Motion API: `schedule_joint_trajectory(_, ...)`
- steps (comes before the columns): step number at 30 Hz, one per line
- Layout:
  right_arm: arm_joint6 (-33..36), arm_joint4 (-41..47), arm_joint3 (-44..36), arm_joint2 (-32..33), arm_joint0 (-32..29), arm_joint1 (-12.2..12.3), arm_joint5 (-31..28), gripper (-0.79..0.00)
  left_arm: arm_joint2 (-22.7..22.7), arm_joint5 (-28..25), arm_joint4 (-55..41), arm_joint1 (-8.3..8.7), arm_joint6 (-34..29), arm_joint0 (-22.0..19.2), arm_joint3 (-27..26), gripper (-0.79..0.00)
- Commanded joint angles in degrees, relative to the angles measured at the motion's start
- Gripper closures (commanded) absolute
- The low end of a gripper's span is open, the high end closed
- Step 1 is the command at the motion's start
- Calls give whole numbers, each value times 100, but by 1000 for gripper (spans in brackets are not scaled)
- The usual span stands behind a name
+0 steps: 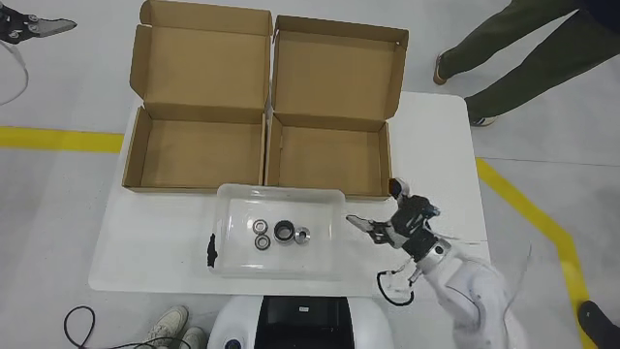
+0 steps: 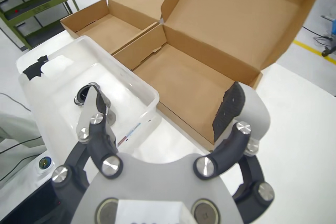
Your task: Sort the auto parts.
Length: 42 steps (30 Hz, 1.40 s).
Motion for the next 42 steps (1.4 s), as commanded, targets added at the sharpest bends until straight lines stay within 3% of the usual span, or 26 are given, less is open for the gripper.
schedule_joint_trajectory(1, 101, -52, 91, -137, 138, 14, -159, -785, 0, 0, 0, 0, 0, 0, 0, -785)
schedule_joint_trajectory(12, 145, -1148, 336, -1117, 727, 87, -651, -785, 0, 0, 0, 0, 0, 0, 0, -785)
schedule_joint_trajectory(18, 116, -1102, 687, -1543, 1061, 87, -750, -785, 0, 0, 0, 0, 0, 0, 0, -785)
schedule_joint_trajectory(42, 142, -1136, 704, -1691, 1149, 102, -770, -785, 0, 0, 0, 0, 0, 0, 0, -785)
